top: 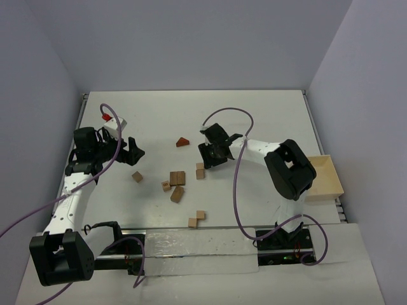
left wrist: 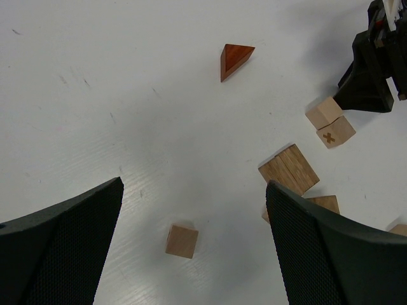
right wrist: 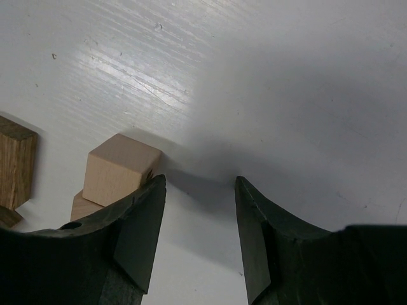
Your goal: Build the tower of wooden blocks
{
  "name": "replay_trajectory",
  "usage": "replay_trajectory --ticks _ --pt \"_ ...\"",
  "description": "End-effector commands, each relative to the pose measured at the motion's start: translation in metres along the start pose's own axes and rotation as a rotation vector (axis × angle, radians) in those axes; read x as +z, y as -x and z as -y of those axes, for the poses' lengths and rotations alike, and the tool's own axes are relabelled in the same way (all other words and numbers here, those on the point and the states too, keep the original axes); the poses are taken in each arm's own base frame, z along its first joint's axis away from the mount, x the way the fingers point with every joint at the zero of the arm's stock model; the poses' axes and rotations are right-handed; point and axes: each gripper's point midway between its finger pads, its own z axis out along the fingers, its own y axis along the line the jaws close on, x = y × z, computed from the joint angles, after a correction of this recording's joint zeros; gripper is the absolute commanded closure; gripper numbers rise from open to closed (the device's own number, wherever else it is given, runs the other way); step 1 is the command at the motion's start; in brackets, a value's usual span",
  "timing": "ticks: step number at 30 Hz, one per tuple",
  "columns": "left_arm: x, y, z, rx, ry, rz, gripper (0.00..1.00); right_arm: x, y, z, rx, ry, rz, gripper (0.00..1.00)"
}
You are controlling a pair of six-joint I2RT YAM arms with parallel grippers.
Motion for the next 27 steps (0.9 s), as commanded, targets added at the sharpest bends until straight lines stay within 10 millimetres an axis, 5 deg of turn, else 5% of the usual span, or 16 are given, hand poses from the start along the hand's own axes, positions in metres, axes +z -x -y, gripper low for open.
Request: replay_trajectory --ticks 1,27 --pt "-0.001 0.013 -0.004 0.031 0.014 0.046 0.01 0.007 -0.001 -0.006 0.004 0.008 -0.021 0.44" --pt "0.001 0.012 -0.007 0.040 0.017 0.042 0.01 0.003 -0.013 -0.005 -0.014 0.006 -0.042 0.42"
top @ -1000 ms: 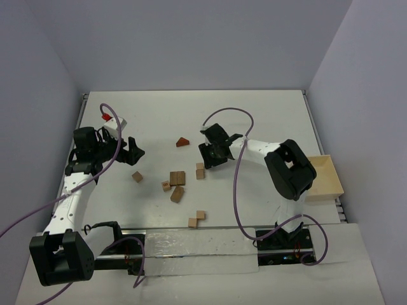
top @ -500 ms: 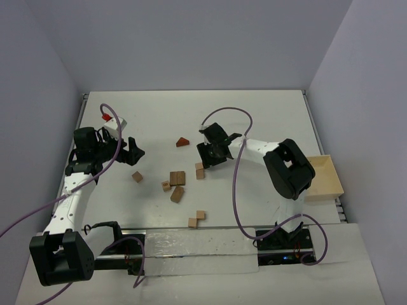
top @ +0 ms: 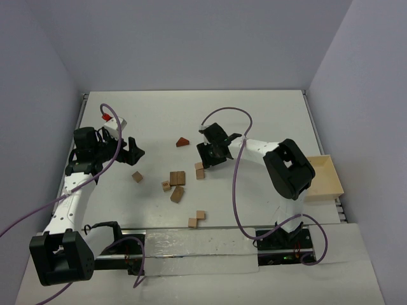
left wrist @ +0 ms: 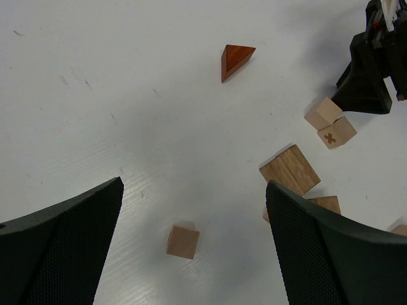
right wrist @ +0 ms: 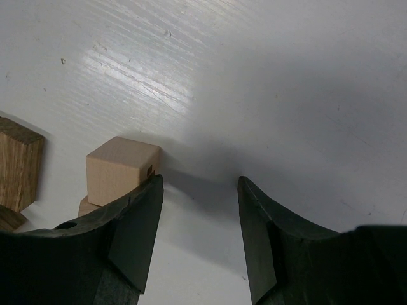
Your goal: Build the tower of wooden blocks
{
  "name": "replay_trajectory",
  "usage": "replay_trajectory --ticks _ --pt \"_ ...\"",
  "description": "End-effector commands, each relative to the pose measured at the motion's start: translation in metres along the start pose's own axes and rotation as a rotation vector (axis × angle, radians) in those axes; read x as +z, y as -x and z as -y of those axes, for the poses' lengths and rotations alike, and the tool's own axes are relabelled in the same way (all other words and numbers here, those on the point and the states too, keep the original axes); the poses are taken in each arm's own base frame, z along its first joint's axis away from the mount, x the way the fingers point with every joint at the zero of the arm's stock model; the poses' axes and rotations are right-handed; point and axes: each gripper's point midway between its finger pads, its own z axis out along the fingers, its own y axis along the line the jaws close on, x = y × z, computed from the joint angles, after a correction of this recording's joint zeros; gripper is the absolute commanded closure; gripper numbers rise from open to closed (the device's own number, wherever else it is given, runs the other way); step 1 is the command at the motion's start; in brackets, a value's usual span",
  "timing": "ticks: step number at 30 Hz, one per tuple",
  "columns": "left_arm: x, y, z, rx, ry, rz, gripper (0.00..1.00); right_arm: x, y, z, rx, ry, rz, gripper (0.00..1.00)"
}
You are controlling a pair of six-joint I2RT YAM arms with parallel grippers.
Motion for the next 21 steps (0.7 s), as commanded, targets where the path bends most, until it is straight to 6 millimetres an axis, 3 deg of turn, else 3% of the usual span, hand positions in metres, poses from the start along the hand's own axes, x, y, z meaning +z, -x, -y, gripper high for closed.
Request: replay_trajectory --ticks 1,21 --pt "0.0003 0.0115 -0.0065 0.037 0.018 0.041 0.01 0.0003 -0.0150 -0.0011 -0.009 -0.005 -0.041 0.42" --pt "0.0009 0.0121 -0.0072 0.040 0.021 0.041 0.01 -0.0050 -0.0238 -0.0063 -0.031 0.010 -0.047 0.42"
